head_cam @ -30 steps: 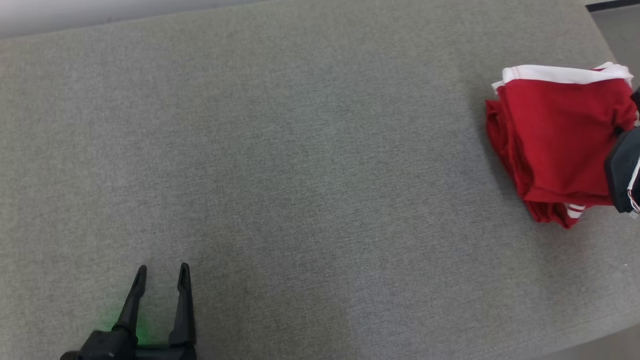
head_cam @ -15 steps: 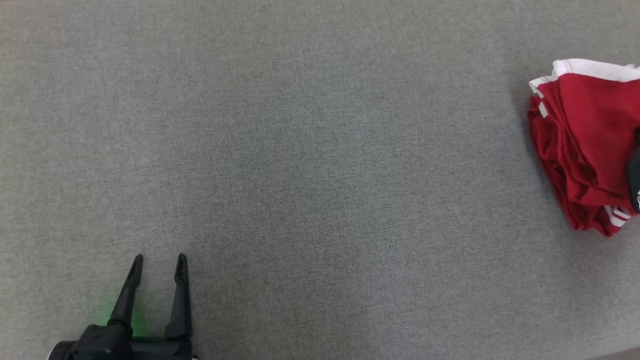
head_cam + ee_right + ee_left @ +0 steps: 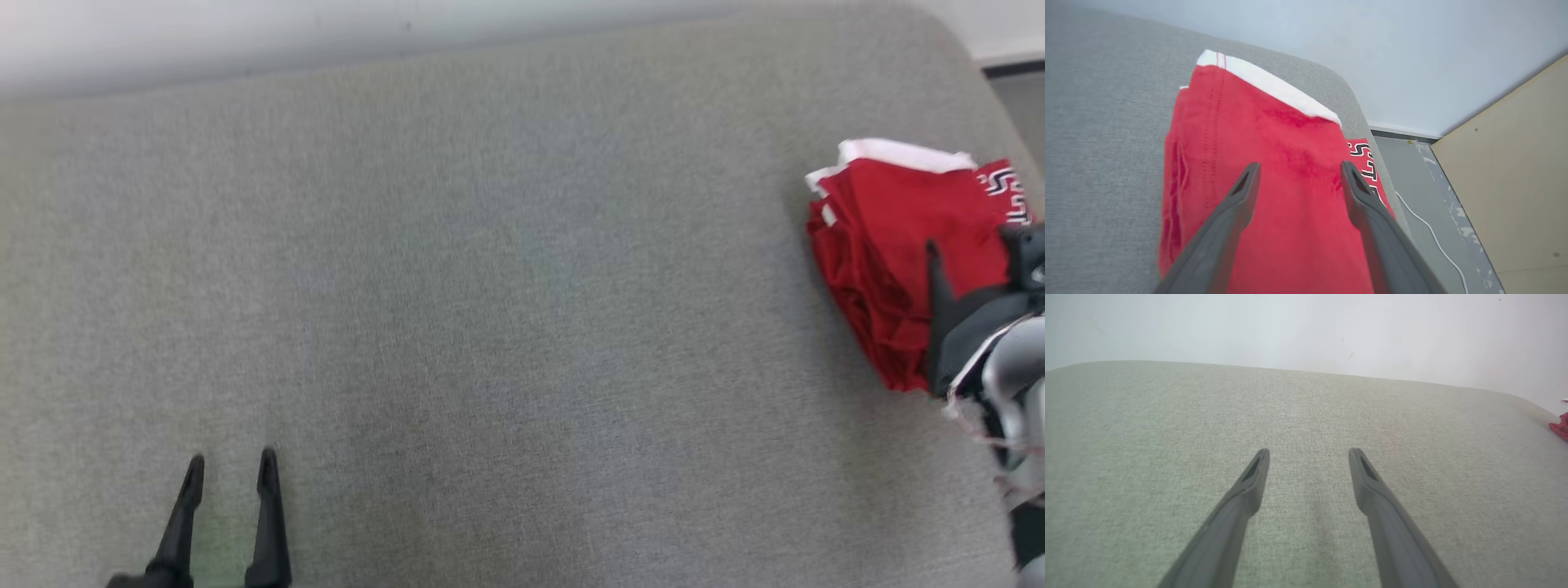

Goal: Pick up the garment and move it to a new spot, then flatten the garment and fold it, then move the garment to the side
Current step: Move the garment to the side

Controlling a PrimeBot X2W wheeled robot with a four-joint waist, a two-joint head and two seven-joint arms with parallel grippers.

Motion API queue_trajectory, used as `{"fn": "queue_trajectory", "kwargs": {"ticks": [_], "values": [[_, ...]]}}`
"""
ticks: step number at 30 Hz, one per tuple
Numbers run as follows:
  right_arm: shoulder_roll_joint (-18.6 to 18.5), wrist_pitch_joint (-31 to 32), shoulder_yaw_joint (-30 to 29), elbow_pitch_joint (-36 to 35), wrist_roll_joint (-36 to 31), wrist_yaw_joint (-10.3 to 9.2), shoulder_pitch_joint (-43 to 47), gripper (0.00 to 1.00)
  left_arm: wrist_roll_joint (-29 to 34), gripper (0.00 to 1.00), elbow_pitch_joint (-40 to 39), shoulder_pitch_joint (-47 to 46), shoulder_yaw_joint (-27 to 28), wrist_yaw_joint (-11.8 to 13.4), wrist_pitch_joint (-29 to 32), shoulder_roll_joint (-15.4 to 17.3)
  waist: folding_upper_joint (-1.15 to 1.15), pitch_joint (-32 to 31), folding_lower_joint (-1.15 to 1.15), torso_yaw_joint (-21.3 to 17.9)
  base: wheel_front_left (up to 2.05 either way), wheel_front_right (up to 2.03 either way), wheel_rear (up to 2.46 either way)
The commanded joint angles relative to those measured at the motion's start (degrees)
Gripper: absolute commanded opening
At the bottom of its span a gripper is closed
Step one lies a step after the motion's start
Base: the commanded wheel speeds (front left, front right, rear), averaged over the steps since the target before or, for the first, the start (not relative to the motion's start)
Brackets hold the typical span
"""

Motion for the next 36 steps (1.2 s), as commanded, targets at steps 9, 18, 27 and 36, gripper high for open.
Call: {"fn": "queue_trajectory", "kwargs": {"ticks": [9, 18, 27, 36], "values": [[5.8, -6.0, 2.0, -8.1, 4.6, -0.16, 10.1, 1.00, -2.3, 1.00, -0.6, 5.9, 1.6, 1.4, -0.2, -0.3, 0.00, -10.3, 0.01, -1.7, 0.00, 0.00, 0.00], [9.1, -14.0, 6.4, -10.3, 8.9, -0.16, 19.1, 1.00, -3.8, 1.00, 1.6, 9.0, 1.8, 3.6, -0.2, -0.3, 0.00, -14.7, 0.01, -0.9, 0.00, 0.00, 0.00], [12.9, -20.2, 10.3, -7.7, 10.7, -0.16, 24.8, 1.00, -2.9, 1.00, 5.9, 10.0, 3.8, 3.3, -0.2, -0.3, 0.00, -16.9, 0.01, 0.1, 0.00, 0.00, 0.00], [14.4, -25.5, 10.9, -3.3, 9.6, -0.16, 26.0, 1.00, -0.7, 1.00, 8.7, 9.9, 4.2, 2.1, -0.2, -0.3, 0.00, -18.4, 0.01, 1.2, 0.00, 0.00, 0.00]]}}
